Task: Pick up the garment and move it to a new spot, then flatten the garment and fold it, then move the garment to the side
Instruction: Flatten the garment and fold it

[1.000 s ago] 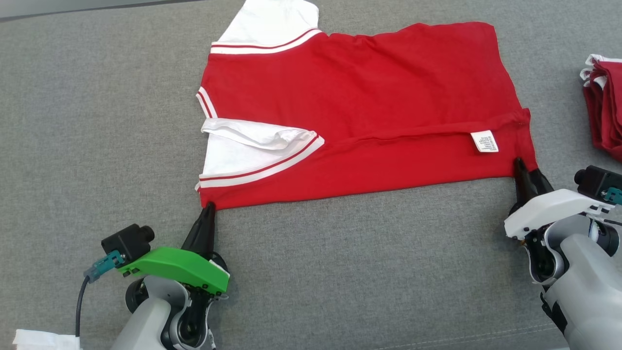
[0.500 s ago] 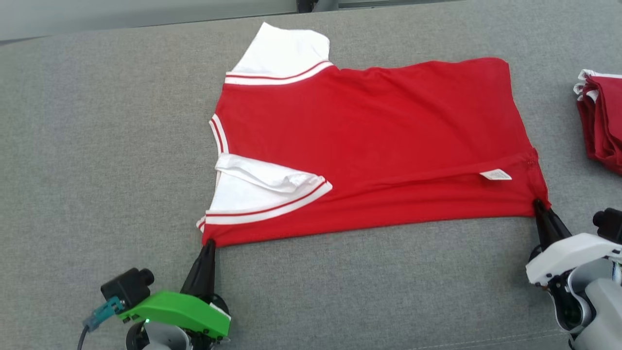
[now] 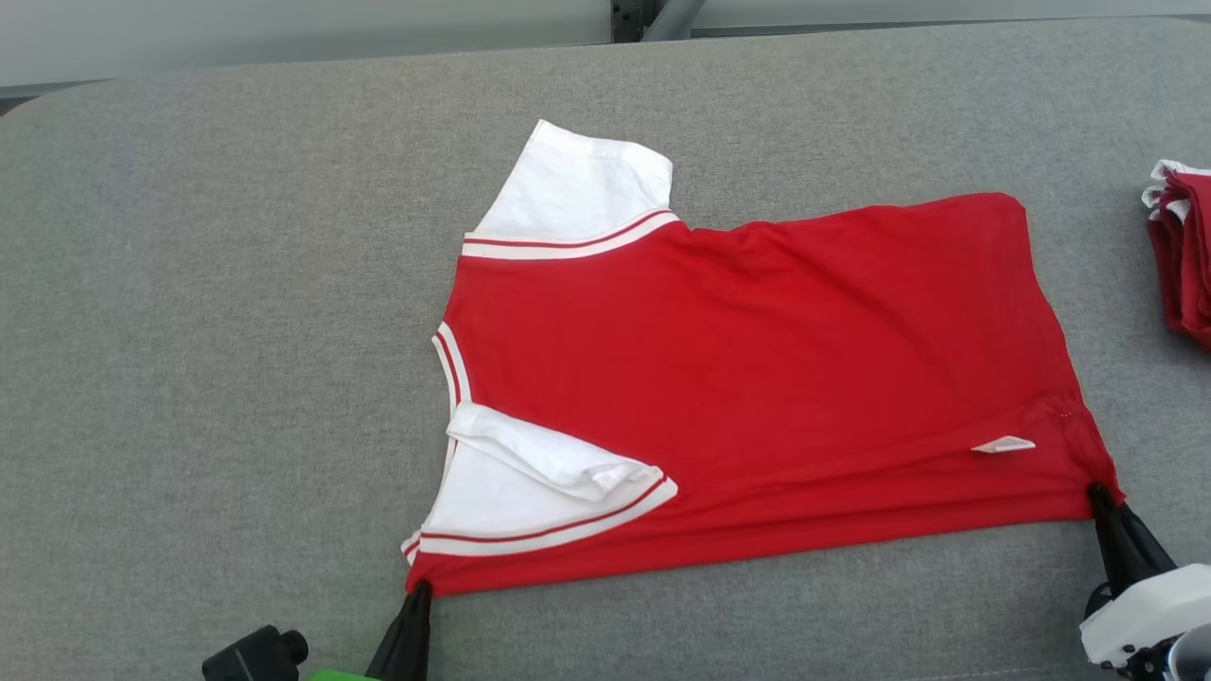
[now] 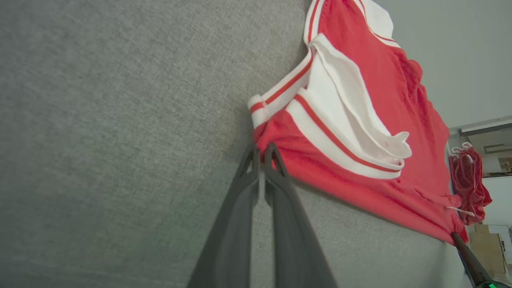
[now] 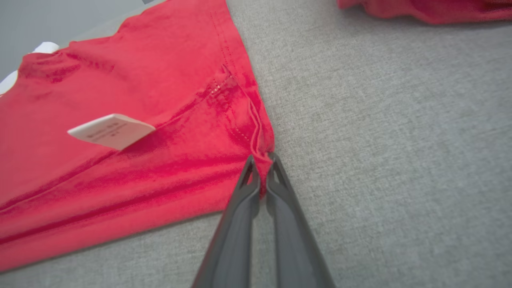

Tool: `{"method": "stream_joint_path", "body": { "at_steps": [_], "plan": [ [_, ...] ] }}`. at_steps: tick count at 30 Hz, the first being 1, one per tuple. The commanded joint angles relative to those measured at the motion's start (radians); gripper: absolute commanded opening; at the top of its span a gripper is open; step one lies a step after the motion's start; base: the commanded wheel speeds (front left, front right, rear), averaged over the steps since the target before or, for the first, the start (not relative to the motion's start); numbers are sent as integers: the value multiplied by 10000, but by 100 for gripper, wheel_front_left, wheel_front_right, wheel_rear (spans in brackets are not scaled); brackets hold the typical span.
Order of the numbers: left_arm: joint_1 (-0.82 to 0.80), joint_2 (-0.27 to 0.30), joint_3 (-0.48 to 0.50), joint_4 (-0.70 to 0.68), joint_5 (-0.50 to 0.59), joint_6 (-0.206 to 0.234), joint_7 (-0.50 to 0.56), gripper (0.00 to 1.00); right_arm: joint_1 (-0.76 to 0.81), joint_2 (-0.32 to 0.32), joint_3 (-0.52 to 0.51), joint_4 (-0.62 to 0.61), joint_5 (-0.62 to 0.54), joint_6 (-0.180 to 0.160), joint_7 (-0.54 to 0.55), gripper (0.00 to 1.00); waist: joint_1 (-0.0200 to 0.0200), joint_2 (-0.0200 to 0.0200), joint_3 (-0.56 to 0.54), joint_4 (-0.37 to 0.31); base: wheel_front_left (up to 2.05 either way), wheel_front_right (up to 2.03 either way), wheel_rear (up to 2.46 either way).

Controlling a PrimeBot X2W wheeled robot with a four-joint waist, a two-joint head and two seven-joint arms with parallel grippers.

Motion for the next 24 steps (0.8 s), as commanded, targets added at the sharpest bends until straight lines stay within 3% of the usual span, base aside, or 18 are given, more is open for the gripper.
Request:
{"method": "stream_joint_path", "body": {
  "at_steps": [1, 4, 5, 6, 7, 15, 19, 24],
  "plan": [
    [199, 151, 101, -42, -163, 210, 79, 0, 223, -117, -176, -40, -41, -43, -30, 0, 0, 0, 9, 47, 0, 0, 0],
    [331, 171, -9, -225, -229, 489, 421, 3, 516, -50, -285, -211, -125, -43, -30, 4, 0, 0, 2, 71, 0, 0, 0],
    [354, 160, -34, -249, -262, 597, 531, 30, 567, -20, -318, -239, -149, -42, -30, 46, 0, 0, -12, 73, 0, 0, 0],
    [356, 192, -108, -265, -233, 691, 661, 62, 611, 9, -347, -273, -211, -42, -30, 100, 0, 0, -27, 68, 0, 0, 0],
    [343, 187, -128, -322, -225, 758, 713, 100, 636, 37, -363, -322, -269, -42, -30, 100, 0, 0, -41, 62, 0, 0, 0],
    [-462, 705, 215, -1469, 97, 1121, 868, 100, 856, 259, -1064, -1486, -1087, -29, -30, 100, 0, 0, -29, -86, 0, 0, 0],
    [-1908, 1063, 226, -1646, 601, 903, 1193, 100, 477, 482, -1158, -2025, -1623, -29, -28, 100, 0, 0, 283, -262, 0, 0, 0],
    [-4635, 1529, -14, -822, 1106, 292, 2187, 100, -87, 711, -943, -2317, -2187, -29, -28, 100, 0, 0, 838, -604, 0, 0, 0]
  ]
}}
